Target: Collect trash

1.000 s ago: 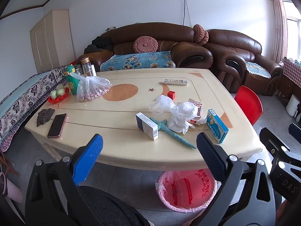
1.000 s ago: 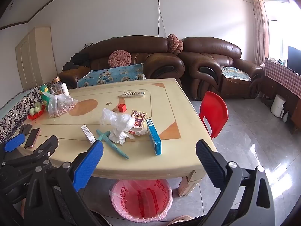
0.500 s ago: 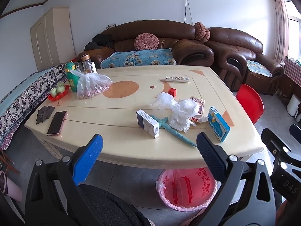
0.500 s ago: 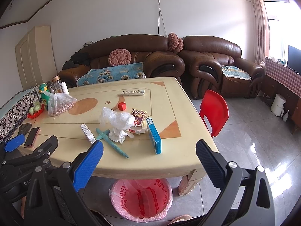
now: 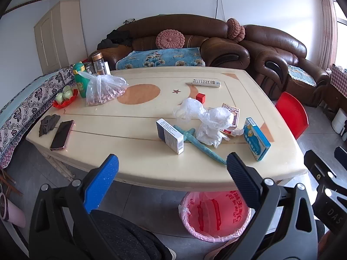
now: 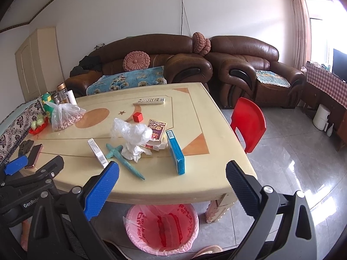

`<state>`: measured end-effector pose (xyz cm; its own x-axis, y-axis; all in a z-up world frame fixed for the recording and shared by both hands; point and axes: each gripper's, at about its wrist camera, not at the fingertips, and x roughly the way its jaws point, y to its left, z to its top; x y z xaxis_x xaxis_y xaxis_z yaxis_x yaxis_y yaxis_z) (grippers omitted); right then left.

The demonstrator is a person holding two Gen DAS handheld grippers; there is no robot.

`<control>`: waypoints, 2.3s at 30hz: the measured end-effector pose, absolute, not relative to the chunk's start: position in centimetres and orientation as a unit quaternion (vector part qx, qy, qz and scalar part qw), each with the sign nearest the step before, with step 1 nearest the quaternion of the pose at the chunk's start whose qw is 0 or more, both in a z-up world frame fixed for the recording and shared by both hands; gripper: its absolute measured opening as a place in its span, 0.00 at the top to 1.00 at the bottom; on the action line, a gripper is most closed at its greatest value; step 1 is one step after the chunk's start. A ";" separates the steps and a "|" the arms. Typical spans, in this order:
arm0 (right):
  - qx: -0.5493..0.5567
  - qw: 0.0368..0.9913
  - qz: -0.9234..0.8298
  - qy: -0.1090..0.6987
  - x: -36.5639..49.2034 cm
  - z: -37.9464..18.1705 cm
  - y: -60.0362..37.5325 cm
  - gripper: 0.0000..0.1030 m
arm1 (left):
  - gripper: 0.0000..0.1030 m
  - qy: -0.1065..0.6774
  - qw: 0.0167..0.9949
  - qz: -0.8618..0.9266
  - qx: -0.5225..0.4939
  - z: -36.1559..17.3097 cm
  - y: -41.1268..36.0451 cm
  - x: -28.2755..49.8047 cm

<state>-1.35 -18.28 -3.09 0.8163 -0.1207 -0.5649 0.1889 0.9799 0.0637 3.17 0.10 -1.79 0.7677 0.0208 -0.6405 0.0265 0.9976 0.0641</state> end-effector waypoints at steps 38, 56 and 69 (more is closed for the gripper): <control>-0.010 0.953 0.027 0.303 11.9 -11.2 -21.9 0.06 | 0.06 0.463 0.883 0.047 -0.069 -10.0 2.7 17.7; -0.003 0.939 0.054 0.339 15.6 -15.8 -22.1 0.06 | 0.06 0.499 0.855 0.086 -0.110 -13.0 3.9 24.1; 0.016 0.937 0.049 0.345 16.7 -16.9 -22.8 0.06 | 0.06 0.523 0.834 0.106 -0.142 -14.7 4.9 25.7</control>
